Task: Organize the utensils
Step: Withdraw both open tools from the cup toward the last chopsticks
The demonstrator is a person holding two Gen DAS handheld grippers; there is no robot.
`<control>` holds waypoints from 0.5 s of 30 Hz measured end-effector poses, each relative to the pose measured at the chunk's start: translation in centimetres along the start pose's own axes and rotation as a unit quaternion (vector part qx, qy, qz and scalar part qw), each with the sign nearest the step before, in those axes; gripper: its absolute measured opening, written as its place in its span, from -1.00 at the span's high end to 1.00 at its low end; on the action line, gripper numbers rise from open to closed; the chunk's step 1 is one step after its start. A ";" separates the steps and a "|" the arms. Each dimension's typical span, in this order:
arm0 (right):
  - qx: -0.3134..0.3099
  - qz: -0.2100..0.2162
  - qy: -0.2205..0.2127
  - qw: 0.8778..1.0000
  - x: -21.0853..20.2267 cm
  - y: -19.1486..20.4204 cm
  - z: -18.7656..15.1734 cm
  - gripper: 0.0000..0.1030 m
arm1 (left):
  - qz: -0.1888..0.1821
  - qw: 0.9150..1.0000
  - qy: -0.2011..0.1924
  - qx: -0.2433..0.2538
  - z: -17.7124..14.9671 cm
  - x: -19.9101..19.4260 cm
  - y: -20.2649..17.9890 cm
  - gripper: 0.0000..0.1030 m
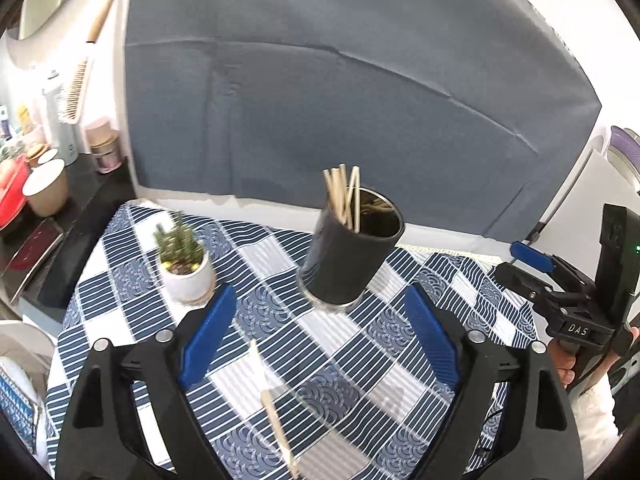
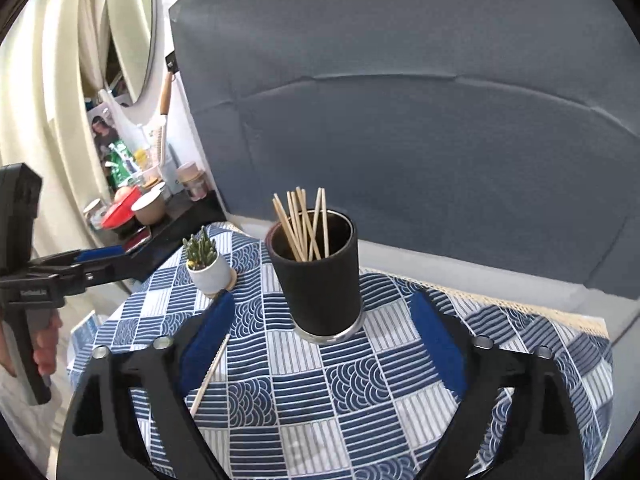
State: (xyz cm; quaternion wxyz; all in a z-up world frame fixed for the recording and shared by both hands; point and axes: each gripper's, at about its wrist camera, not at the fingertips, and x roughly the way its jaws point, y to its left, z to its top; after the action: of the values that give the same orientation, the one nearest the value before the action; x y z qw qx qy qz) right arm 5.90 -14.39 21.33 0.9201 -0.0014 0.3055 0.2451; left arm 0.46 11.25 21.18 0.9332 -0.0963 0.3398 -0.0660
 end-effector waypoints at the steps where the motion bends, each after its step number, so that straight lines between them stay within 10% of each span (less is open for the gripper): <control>1: 0.001 0.003 0.004 1.000 -0.1 0.5 -0.4 -0.66 | 0.004 1.000 0.001 -0.003 -0.3 -0.4 0.4 -0.73; 15: -0.027 -0.003 0.023 0.999 -0.3 5.2 -1.3 -0.69 | 0.056 0.998 0.005 -0.040 -3.0 -4.9 5.7 -0.88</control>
State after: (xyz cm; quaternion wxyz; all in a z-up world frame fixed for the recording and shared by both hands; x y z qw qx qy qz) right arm 2.55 -10.13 21.20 0.9132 -0.0322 0.3197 0.2505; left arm -4.87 17.34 20.70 0.9293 -0.1139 0.3513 -0.0002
